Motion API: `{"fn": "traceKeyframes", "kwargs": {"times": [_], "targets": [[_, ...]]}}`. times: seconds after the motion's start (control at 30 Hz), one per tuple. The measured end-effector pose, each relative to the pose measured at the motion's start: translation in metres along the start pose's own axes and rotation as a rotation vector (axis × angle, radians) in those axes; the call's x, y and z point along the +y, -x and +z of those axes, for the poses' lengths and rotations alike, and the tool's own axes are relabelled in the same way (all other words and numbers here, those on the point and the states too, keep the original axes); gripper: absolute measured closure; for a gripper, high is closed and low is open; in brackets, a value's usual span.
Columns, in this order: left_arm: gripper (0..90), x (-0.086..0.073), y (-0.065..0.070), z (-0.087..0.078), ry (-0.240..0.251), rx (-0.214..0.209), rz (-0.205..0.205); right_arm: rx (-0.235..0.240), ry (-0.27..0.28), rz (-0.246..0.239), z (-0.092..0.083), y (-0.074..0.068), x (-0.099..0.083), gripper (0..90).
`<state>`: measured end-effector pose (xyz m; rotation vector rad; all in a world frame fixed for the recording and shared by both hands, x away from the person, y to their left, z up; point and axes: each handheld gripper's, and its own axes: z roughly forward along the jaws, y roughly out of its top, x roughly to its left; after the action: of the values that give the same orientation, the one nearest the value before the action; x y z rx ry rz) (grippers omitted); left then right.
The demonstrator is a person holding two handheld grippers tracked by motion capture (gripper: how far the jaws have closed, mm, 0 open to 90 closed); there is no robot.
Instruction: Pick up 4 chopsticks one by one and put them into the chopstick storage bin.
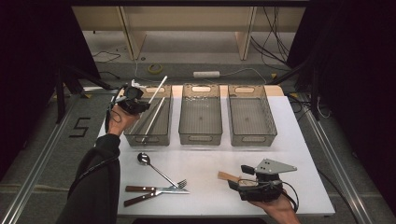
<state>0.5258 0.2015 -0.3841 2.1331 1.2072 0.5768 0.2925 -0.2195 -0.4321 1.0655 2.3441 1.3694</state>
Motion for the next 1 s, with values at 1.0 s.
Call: {"fn": "traceKeyframes", "kwargs": {"times": [1.0], "targets": [[82.8,-0.029,-0.003,0.028,-0.021,0.011,-0.057,0.002,0.000,0.002,0.000,0.000,0.000,26.7]]}}
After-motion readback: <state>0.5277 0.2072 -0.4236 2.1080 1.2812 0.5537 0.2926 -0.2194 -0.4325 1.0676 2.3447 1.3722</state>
